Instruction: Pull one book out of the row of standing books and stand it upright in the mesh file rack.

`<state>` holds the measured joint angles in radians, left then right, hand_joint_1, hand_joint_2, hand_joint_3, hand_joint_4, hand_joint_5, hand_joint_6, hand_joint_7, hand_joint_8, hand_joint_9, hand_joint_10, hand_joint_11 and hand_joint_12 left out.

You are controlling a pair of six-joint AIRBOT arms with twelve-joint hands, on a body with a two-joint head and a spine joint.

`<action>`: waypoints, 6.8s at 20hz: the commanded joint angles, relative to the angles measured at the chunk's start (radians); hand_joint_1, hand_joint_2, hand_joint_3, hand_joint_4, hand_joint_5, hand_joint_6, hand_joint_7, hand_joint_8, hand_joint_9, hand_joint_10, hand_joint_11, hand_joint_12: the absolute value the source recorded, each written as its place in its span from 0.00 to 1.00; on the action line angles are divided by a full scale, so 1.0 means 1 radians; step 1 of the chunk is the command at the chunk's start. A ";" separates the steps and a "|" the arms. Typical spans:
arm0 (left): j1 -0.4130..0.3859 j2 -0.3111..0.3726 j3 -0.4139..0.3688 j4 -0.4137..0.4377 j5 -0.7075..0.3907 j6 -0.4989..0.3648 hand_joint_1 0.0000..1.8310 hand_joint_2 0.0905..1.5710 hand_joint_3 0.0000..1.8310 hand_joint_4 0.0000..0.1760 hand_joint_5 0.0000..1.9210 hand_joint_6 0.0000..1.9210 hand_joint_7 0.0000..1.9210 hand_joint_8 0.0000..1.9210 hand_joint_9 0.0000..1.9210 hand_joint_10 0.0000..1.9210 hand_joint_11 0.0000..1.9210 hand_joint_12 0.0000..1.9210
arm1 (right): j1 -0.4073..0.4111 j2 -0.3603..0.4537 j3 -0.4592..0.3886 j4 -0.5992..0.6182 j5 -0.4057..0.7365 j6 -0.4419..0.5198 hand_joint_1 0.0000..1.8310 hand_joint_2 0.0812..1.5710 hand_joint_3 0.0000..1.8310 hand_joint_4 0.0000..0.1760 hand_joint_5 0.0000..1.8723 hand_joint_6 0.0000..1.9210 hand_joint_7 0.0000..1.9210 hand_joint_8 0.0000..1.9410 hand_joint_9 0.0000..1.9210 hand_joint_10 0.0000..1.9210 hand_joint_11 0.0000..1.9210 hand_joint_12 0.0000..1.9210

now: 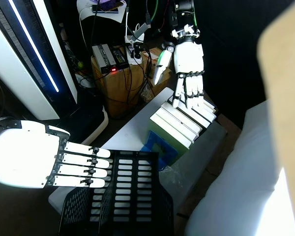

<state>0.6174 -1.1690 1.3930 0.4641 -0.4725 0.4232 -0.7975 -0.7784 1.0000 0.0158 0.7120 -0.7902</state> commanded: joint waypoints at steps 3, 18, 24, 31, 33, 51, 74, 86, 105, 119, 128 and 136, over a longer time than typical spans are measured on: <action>-0.014 -0.003 0.004 -0.008 -0.043 0.024 0.00 0.78 0.00 0.33 0.28 0.01 0.00 0.00 0.00 0.00 0.00 0.00 | -0.001 0.007 0.007 0.020 0.101 0.001 0.21 0.81 0.00 0.00 0.00 0.00 0.00 0.00 0.00 0.00 0.00 0.00; -0.005 0.034 -0.100 0.262 0.025 -0.017 0.00 0.73 0.00 0.22 0.35 0.00 0.00 0.00 0.00 0.00 0.00 0.00 | -0.024 0.008 0.005 0.063 0.117 0.004 0.17 0.82 0.00 0.00 0.00 0.00 0.00 0.00 0.00 0.00 0.00 0.00; 0.022 0.061 -0.130 0.386 0.011 -0.129 0.00 0.70 0.00 0.00 0.36 0.01 0.01 0.00 0.00 0.00 0.00 0.00 | -0.031 0.008 0.005 0.071 0.119 0.004 0.21 0.82 0.00 0.00 0.00 0.00 0.00 0.00 0.00 0.00 0.00 0.00; 0.096 0.082 -0.178 0.387 -0.040 -0.168 0.00 0.69 0.00 0.00 0.38 0.01 0.00 0.00 0.00 0.00 0.00 0.00 | -0.042 0.008 0.004 0.087 0.123 0.004 0.21 0.81 0.00 0.00 0.00 0.00 0.00 0.00 0.00 0.00 0.00 0.00; 0.116 0.091 -0.193 0.387 -0.059 -0.185 0.00 0.68 0.00 0.00 0.37 0.01 0.00 0.00 0.00 0.00 0.00 0.00 | -0.044 0.008 0.004 0.090 0.124 0.004 0.21 0.81 0.00 0.00 0.00 0.00 0.00 0.00 0.00 0.00 0.00 0.00; 0.191 0.139 -0.263 0.299 -0.287 -0.250 0.13 0.84 0.01 0.00 0.13 0.00 0.00 0.00 0.00 0.00 0.00 0.00 | -0.054 0.007 0.004 0.107 0.122 0.004 0.24 0.81 0.00 0.00 0.00 0.00 0.00 0.00 0.00 0.00 0.00 0.00; 0.513 0.238 -0.199 -0.862 -0.786 0.121 0.27 0.82 0.00 0.00 0.02 0.00 0.00 0.00 0.01 0.00 0.00 0.40 | 0.354 -0.084 0.029 -0.580 -0.168 0.245 0.27 0.69 0.00 0.16 0.00 0.00 0.00 0.00 0.00 0.00 0.00 0.00; 0.597 0.224 -0.158 -1.006 -0.741 0.084 0.29 0.81 0.00 0.07 0.03 0.00 0.00 0.00 0.00 0.00 0.00 0.08 | 0.609 -0.312 0.129 -1.294 -0.251 0.694 0.34 0.62 0.01 0.00 0.00 0.00 0.00 0.00 0.00 0.00 0.00 0.00; 0.682 0.217 -0.169 -1.084 -0.768 0.052 0.30 0.82 0.00 0.21 0.03 0.00 0.00 0.00 0.00 0.00 0.00 0.41 | 0.659 -0.505 0.188 -1.443 -0.262 0.735 0.25 0.64 0.00 0.25 0.00 0.00 0.00 0.00 0.00 0.00 0.00 0.00; 0.696 0.213 -0.171 -1.101 -0.771 0.043 0.10 0.82 0.00 0.00 0.03 0.00 0.00 0.00 0.00 0.00 0.00 0.22 | 0.636 -0.654 0.247 -1.538 -0.332 0.731 0.42 0.58 0.00 0.28 0.00 0.00 0.00 0.00 0.00 0.00 0.00 0.00; 0.722 0.216 -0.176 -1.122 -0.799 0.028 0.27 0.82 0.00 0.00 0.03 0.00 0.03 0.00 0.01 0.00 0.00 0.32 | 0.616 -0.702 0.262 -1.584 -0.364 0.724 0.42 0.54 0.01 0.41 0.02 0.01 0.02 0.01 0.01 0.00 0.00 0.00; 0.722 0.218 -0.177 -1.113 -0.810 0.023 0.27 0.83 0.00 0.04 0.08 0.00 0.04 0.00 0.00 0.00 0.00 0.10 | 0.595 -0.731 0.286 -1.584 -0.410 0.699 0.54 0.63 0.01 0.25 0.00 0.00 0.00 0.00 0.02 0.00 0.02 0.01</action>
<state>1.3380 -0.9577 1.2121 -0.6319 -1.1645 0.4511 -0.2047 -1.5154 1.2861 -1.5902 0.2813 -0.0834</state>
